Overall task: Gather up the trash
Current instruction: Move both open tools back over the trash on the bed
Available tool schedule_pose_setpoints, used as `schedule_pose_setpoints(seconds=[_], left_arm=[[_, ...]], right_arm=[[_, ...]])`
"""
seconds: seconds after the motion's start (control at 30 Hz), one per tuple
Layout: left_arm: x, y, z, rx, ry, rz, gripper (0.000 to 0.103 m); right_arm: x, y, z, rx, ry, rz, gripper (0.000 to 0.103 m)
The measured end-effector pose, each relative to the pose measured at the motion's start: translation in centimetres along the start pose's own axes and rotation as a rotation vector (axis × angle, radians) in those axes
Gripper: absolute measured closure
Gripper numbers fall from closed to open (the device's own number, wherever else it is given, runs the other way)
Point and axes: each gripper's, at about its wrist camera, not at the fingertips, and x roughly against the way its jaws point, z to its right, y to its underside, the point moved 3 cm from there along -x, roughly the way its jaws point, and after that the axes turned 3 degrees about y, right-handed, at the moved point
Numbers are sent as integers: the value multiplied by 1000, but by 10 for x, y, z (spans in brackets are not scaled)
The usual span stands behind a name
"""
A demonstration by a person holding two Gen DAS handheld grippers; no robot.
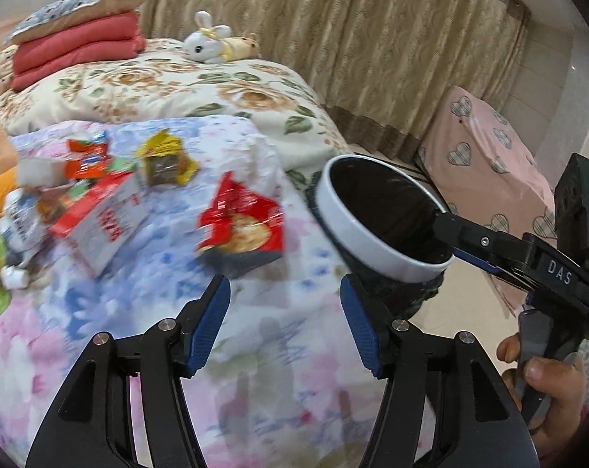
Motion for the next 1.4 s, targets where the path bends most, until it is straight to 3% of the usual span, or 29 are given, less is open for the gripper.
schedule_pose_setpoints(seconds=[0.67, 1.4], left_arm=[[42, 32, -94, 146, -143, 36, 35], [21, 3, -130, 143, -190, 30, 35]], right_arm=[[-30, 39, -82, 109, -93, -69, 9], [-74, 34, -108, 132, -110, -96, 9]])
